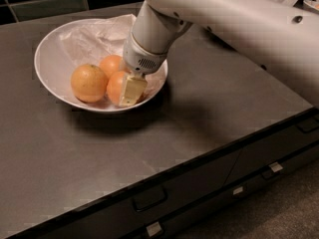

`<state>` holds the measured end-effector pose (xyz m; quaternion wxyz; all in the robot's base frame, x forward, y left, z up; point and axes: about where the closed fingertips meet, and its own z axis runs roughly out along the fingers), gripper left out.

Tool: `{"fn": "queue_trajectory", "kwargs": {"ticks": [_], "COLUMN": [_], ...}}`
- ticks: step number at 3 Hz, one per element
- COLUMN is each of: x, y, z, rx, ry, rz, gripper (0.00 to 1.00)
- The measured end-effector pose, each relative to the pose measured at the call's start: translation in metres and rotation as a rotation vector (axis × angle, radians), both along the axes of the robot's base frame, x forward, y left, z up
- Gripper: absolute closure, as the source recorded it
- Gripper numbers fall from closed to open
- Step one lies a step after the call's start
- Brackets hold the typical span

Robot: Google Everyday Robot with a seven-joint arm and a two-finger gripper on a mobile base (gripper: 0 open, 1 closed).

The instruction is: Pick orange from white bowl

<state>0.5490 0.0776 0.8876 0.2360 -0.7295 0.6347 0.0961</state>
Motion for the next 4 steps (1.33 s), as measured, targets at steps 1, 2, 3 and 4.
{"fn": "queue_trajectory", "kwargs": {"ticks": [1, 2, 3, 4], "x": [0.0015, 0.0017, 0.0016, 0.0016], "y": [-0.0038, -0.0044, -0.0043, -0.0043], "z": [-0.0076, -0.0087, -0.0087, -0.0087], "rx": [0.001, 0.002, 0.002, 0.002], "ry": [0.006, 0.007, 0.007, 0.007], "rz": [-0.013, -0.015, -0.015, -0.015], "gripper": [0.36, 0.36, 0.55, 0.78]}}
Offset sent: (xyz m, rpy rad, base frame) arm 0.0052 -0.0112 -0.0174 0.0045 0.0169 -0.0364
